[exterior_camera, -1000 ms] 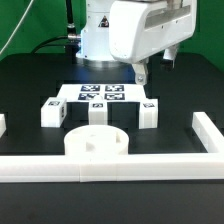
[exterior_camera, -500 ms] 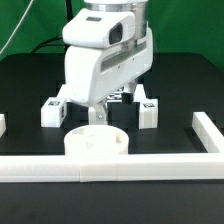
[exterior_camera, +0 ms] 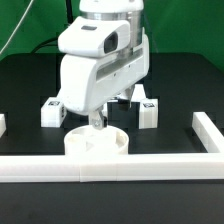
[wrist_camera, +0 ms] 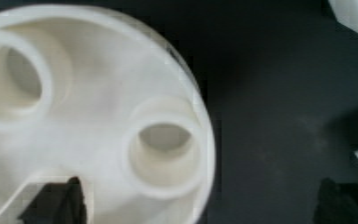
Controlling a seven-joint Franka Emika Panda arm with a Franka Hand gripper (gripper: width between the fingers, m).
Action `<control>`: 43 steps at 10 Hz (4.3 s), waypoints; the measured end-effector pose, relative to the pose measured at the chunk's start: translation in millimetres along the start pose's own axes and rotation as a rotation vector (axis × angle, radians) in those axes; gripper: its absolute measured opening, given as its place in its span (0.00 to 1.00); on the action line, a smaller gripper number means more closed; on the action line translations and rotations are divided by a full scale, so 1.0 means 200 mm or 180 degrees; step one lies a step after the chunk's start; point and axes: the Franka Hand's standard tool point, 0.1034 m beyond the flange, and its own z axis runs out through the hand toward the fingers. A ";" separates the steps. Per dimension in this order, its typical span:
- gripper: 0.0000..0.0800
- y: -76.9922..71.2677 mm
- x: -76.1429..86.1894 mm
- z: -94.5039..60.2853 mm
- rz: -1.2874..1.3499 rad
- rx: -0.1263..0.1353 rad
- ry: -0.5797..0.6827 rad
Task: Assemble stool
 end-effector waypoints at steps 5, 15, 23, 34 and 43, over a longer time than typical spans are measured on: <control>0.81 -0.01 -0.03 0.08 0.0022 0.0043 -0.0014; 0.39 -0.01 -0.05 0.11 0.0034 0.0069 -0.0030; 0.39 -0.14 0.20 0.11 -0.0151 0.0119 -0.0012; 0.39 -0.27 0.44 0.12 -0.0400 0.0076 0.0056; 0.81 -0.27 0.46 -0.09 -0.0292 0.0071 0.0003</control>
Offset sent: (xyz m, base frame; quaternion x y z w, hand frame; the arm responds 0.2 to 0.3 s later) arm 0.0054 -0.0045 -0.0119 -0.0004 0.0120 -0.0092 0.9999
